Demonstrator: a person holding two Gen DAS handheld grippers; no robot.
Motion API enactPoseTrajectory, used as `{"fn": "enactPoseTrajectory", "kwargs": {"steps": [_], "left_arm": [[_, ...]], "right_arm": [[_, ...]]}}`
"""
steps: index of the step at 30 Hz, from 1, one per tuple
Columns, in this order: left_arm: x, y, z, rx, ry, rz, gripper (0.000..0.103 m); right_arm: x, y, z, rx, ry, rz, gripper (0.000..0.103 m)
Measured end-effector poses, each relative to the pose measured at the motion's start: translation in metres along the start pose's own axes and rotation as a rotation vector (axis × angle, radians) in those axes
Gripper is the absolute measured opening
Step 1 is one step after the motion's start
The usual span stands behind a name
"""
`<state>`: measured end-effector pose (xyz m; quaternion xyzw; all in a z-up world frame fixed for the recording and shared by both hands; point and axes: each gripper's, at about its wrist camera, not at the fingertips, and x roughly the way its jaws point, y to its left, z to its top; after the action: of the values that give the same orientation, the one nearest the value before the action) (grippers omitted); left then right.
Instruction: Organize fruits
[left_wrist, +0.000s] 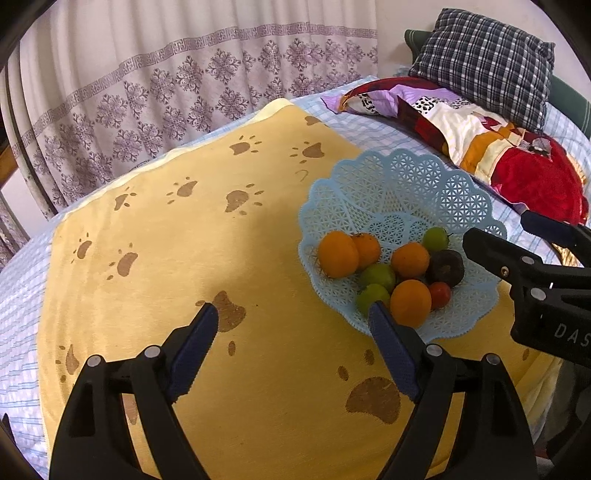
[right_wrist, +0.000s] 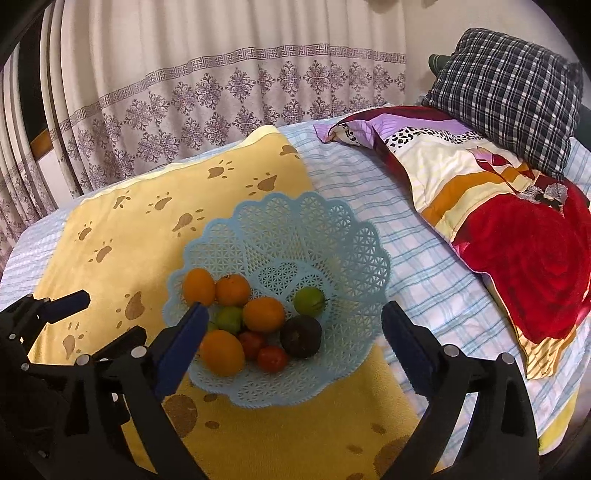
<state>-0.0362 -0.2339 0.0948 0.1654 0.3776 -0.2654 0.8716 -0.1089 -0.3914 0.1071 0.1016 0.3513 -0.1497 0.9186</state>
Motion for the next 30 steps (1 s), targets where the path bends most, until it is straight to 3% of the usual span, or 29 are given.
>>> {"fn": "enactPoseTrajectory", "kwargs": {"steps": [20,30], "left_arm": [[-0.016,0.003,0.000,0.030,-0.047,0.115,0.083],[-0.017,-0.001,-0.001,0.058,-0.050,0.175,0.083]], "right_arm": [[-0.014,0.016,-0.004,-0.108,-0.055,-0.064,0.100],[-0.018,0.010,-0.015,-0.145,-0.020,-0.094,0.100]]}}
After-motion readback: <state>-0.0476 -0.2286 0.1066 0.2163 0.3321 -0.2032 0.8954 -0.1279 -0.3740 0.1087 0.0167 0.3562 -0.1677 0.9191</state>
